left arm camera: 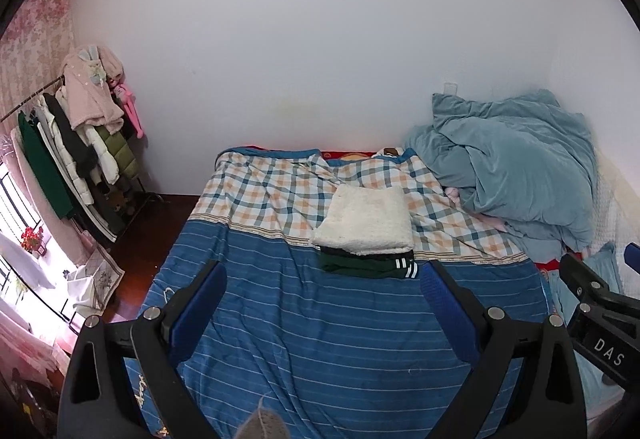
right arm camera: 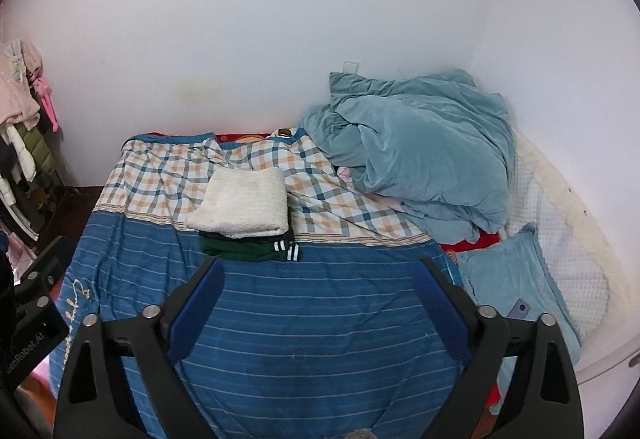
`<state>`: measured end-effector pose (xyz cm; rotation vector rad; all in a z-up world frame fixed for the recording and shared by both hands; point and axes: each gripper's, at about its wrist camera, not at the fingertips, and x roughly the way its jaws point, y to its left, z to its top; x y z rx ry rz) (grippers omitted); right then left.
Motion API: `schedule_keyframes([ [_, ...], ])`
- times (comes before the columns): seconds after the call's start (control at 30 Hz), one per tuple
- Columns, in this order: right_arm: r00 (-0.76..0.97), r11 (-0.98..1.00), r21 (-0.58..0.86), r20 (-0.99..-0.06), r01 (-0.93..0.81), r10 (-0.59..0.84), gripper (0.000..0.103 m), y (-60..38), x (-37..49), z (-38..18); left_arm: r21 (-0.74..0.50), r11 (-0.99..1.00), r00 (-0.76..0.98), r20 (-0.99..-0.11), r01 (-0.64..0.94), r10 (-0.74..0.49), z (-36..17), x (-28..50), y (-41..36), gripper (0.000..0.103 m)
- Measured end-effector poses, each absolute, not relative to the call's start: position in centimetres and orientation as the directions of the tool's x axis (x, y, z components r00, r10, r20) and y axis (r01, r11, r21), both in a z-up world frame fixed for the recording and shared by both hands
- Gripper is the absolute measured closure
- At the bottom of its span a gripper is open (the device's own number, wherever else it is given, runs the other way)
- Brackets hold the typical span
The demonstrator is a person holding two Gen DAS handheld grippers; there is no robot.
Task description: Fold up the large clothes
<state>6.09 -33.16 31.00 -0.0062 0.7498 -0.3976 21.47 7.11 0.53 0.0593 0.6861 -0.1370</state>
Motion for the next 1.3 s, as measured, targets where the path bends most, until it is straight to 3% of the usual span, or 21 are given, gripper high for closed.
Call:
schedule_keyframes([
  [1.3, 0.687, 0.936, -0.128, -0.647, 0.329, -0.330, 0.005, -34.6, 5.2, 31.8, 0.018, 0.990, 0.777, -0.622, 0.137, -0.096, 2.2, 19.4, 6.9, 0.001],
])
